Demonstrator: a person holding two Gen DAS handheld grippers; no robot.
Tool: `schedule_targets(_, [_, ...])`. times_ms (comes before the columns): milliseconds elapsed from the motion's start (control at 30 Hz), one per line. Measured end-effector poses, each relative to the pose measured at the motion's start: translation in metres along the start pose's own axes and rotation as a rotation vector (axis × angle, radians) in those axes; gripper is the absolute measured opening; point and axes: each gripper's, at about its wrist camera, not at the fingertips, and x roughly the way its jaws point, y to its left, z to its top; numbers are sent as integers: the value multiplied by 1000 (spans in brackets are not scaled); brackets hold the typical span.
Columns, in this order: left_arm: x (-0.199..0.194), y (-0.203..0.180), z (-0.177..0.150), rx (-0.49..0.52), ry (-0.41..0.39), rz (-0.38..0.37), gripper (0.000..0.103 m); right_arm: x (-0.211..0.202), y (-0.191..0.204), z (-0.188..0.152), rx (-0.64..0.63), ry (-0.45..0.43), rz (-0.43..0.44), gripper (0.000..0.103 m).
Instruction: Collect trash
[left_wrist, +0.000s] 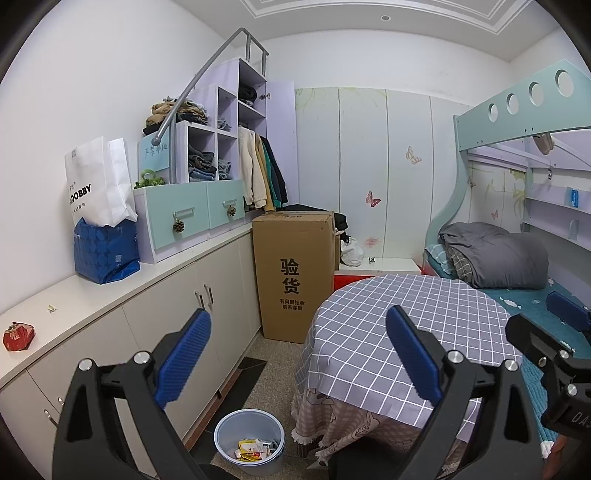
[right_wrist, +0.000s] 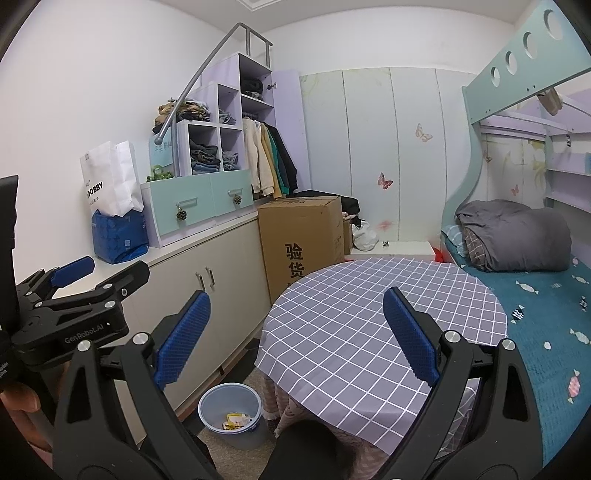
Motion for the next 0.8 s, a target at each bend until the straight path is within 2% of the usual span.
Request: schedule_targets(800, [2,6,-7,0,9,-4,94,3,7,-3,7,11,7,93])
